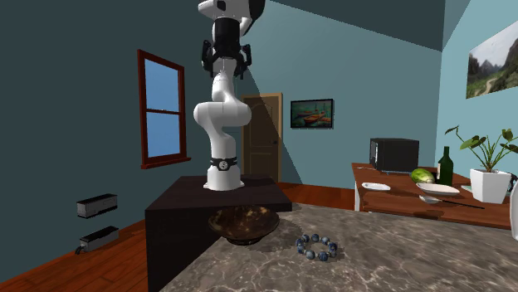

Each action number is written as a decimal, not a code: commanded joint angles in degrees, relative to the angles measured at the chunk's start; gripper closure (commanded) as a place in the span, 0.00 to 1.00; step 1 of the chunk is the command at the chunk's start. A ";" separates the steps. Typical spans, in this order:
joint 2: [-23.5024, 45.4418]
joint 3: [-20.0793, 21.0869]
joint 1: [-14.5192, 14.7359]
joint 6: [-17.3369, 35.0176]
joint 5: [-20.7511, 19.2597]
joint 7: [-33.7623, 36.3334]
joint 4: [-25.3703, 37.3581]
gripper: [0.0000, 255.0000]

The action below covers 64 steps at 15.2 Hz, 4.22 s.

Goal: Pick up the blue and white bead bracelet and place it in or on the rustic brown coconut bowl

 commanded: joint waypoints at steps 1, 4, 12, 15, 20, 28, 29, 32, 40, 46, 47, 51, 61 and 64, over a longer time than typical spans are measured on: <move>0.00 0.00 0.00 0.00 0.00 0.00 0.00 0.00; 0.76 1.40 0.73 6.41 1.48 1.21 -4.58 0.00; 7.20 5.62 2.88 24.72 5.22 4.12 -13.44 0.00; 11.39 7.37 3.62 31.98 6.40 5.16 -15.35 0.00; 20.38 10.37 4.56 44.23 7.63 7.07 -16.63 0.00; 38.58 14.87 4.84 62.49 5.06 12.22 -13.68 0.00; 41.05 15.28 4.84 64.50 4.05 13.26 -12.89 0.00; 48.56 15.85 5.17 69.96 -0.17 17.12 -9.99 0.00; 67.68 10.77 11.88 79.84 -12.50 27.87 1.55 0.00; 73.10 8.28 14.28 82.89 -14.47 29.52 4.18 0.00; 73.93 7.91 14.60 83.38 -14.73 29.73 4.54 0.00; 75.25 7.34 15.11 84.14 -15.10 30.03 5.13 0.00; 74.98 7.45 14.97 84.04 -15.03 29.94 4.95 1.00; 74.99 7.43 14.98 84.09 -15.04 29.95 4.90 1.00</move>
